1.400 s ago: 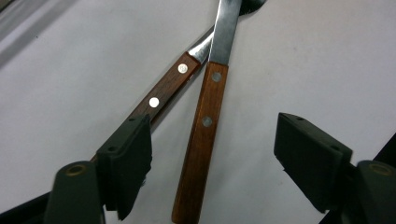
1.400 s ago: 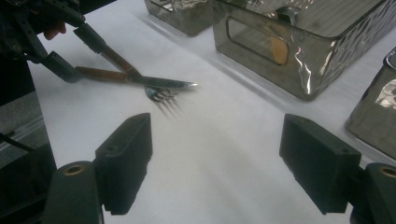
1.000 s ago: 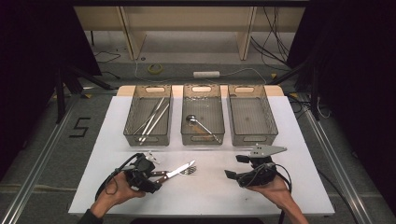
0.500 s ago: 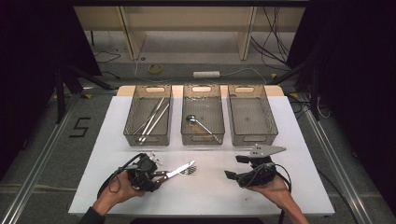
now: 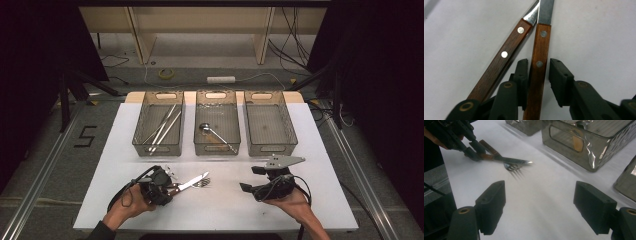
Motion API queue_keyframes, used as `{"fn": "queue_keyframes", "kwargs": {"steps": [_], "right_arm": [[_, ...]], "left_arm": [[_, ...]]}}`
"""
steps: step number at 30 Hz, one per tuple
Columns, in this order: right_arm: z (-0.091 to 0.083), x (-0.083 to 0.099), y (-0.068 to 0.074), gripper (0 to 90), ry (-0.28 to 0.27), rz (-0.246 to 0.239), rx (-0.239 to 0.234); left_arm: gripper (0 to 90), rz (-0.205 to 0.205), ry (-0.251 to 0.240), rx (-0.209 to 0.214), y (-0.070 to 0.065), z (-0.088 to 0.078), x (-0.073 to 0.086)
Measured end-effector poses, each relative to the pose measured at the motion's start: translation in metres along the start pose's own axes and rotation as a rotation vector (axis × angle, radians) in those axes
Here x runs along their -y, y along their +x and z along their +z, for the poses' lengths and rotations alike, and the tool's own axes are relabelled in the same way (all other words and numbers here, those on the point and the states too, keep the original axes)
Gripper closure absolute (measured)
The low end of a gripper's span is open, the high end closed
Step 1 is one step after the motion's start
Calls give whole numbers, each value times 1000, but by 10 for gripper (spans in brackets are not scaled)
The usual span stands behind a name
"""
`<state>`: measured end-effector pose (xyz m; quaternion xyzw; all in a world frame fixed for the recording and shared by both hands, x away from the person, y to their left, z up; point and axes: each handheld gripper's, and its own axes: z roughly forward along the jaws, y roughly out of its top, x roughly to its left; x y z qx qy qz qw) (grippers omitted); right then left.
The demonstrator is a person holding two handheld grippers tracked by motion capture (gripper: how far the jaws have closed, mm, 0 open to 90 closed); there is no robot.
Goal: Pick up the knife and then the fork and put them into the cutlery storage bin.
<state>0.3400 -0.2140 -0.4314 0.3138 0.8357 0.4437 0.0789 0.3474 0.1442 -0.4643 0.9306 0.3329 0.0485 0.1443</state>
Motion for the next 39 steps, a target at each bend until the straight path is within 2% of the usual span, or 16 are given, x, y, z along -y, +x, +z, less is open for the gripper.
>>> {"fn": "queue_keyframes", "kwargs": {"steps": [6,13,17,23,33,39], "right_arm": [[0,-1,2,271,0,-5,1],[1,-2,3,273,1,-6,-1],[1,-2,4,275,-5,-10,-8],[3,-6,12,275,-11,-42,-26],[20,-20,48,276,-13,-196,-99],[33,-22,67,290,30,-302,-113]], "left_arm": [[741,12,-3,7,0,0,0],[755,36,-14,8,0,-1,1],[757,53,-34,21,-2,-5,0],[757,48,-78,52,-4,-15,-2],[757,85,-99,122,-17,-22,-15],[757,118,-89,160,-27,-24,-27]]}}
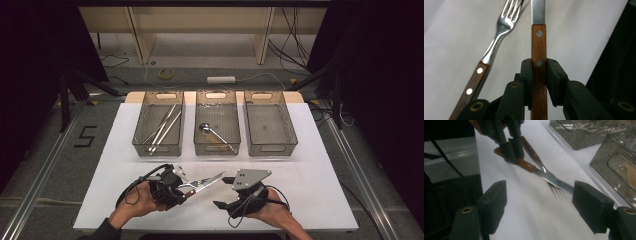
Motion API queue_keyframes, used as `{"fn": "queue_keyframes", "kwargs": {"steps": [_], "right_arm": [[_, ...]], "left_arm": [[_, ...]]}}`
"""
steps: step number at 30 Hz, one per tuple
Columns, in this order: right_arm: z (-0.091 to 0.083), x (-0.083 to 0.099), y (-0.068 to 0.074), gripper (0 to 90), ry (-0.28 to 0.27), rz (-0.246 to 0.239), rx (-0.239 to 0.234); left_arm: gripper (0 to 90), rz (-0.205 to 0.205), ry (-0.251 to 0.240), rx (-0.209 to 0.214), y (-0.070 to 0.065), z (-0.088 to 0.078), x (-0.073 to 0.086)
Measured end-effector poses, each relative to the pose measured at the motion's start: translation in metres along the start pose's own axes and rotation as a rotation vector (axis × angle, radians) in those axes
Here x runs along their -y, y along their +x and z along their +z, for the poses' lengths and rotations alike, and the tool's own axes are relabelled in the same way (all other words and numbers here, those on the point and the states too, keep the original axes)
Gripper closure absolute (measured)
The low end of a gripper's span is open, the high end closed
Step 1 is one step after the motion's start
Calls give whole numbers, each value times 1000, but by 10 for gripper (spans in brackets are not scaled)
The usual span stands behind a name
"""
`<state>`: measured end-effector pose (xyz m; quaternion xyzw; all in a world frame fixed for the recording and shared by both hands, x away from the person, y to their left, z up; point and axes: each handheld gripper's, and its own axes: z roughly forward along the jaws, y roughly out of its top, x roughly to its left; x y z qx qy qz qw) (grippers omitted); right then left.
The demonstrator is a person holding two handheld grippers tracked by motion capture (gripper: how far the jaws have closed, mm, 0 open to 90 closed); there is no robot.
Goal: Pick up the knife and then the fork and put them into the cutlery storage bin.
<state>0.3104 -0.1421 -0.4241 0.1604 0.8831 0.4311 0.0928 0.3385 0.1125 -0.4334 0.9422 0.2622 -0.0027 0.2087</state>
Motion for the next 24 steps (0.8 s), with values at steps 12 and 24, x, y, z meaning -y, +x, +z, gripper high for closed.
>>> {"fn": "queue_keyframes", "kwargs": {"steps": [12,24], "right_arm": [[23,-5,20,317,79,-183,26],[37,-1,26,370,139,-329,69]], "left_arm": [[757,49,32,53,-15,5,-25],[757,69,54,89,-24,8,-40]]}}
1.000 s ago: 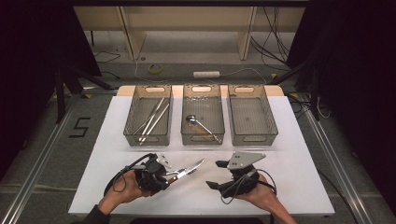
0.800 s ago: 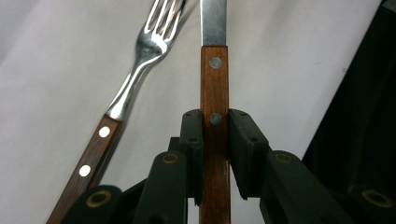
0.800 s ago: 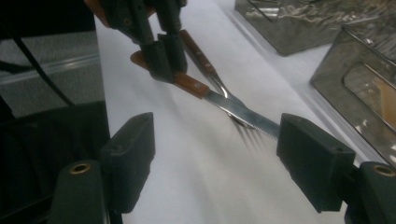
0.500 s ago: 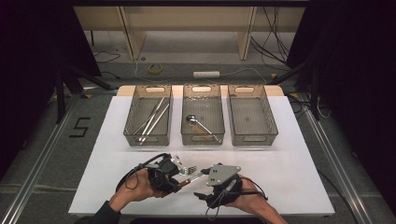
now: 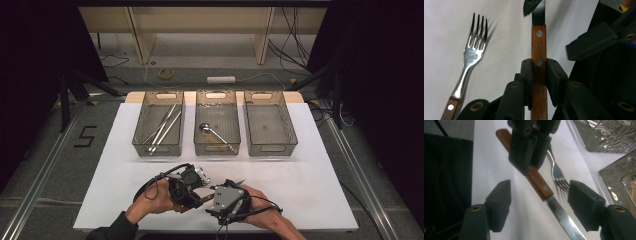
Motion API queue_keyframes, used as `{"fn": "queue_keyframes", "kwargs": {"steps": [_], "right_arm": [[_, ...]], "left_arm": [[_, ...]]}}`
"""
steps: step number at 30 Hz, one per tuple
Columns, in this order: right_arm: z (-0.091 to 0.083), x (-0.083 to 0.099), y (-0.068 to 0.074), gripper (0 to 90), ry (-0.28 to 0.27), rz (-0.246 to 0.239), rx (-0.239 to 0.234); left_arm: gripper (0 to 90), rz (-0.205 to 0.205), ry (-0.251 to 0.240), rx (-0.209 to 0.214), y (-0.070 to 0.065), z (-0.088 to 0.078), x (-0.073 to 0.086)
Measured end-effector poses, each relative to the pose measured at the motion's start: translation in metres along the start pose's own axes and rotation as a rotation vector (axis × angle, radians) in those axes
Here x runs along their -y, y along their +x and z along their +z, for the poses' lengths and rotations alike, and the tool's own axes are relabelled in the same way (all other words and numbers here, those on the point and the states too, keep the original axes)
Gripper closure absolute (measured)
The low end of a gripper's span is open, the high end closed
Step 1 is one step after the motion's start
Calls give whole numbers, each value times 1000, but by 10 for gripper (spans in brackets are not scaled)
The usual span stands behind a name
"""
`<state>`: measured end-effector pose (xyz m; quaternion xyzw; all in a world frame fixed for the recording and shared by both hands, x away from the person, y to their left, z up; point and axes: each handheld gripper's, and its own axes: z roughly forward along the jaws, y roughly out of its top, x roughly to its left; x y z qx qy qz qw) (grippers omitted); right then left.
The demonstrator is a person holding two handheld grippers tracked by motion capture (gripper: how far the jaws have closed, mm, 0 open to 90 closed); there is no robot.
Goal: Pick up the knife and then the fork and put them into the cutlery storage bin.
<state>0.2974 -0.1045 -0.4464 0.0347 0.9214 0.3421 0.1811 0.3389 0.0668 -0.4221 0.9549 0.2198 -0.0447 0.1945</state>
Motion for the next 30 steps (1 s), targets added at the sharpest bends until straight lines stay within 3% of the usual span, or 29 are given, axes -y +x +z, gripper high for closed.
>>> {"fn": "queue_keyframes", "kwargs": {"steps": [11,22,23,29,30], "right_arm": [[10,2,8,491,55,-138,27],[16,1,16,614,51,-202,60],[14,1,14,623,64,-237,50],[15,1,16,703,70,-285,69],[14,0,16,709,81,-311,74]], "left_arm": [[757,11,26,22,-3,1,-3],[756,16,32,43,-5,1,-5],[756,19,31,50,-5,1,-5],[756,21,33,61,-5,3,-5],[756,22,30,62,-4,3,-5]]}}
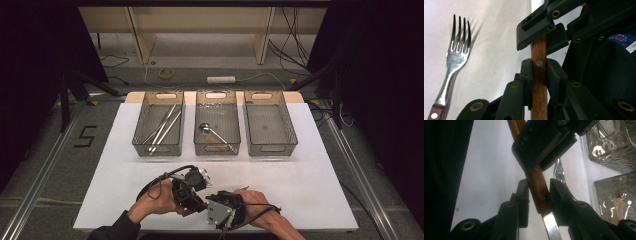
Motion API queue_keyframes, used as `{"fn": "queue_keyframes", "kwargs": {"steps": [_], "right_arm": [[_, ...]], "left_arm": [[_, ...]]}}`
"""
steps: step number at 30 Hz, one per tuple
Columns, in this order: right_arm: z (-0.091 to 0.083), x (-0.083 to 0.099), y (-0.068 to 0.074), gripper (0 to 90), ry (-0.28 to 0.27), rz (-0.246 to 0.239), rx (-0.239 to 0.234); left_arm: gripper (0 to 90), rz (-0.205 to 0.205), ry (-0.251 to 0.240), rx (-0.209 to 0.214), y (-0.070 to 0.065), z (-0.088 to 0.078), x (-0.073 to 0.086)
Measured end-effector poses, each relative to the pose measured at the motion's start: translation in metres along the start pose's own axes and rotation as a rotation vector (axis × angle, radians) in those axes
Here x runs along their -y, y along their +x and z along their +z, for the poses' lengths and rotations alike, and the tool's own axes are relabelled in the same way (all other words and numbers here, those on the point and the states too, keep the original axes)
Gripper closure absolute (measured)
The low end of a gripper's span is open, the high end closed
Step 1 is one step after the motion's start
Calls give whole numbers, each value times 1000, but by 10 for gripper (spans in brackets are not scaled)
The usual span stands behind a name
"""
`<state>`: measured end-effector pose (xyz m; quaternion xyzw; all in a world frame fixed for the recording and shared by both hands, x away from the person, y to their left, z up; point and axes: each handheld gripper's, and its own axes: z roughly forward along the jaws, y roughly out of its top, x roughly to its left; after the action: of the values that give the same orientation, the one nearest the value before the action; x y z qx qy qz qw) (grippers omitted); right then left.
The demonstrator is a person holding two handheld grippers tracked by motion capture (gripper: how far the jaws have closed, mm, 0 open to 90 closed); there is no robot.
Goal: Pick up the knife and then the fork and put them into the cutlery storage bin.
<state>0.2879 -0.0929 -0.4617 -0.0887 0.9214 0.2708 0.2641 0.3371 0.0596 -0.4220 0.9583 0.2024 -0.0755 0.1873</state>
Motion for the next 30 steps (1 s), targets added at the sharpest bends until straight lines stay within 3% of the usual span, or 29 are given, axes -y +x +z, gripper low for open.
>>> {"fn": "queue_keyframes", "kwargs": {"steps": [2,7,13,22,24,30], "right_arm": [[-1,-1,2,721,4,-14,9],[-2,0,2,774,9,-105,-8],[-4,2,0,780,11,-104,-10],[-12,10,-7,780,44,-89,-1],[-15,13,-10,780,48,-75,8],[-22,23,-17,780,76,-48,29]], "left_arm": [[755,4,-4,8,0,-1,0],[749,11,-26,24,1,-4,1],[727,11,-57,12,1,-6,1],[377,-29,-158,-71,9,-20,8],[307,-38,-202,-95,10,-24,10],[228,-64,-320,-138,14,-37,21]]}}
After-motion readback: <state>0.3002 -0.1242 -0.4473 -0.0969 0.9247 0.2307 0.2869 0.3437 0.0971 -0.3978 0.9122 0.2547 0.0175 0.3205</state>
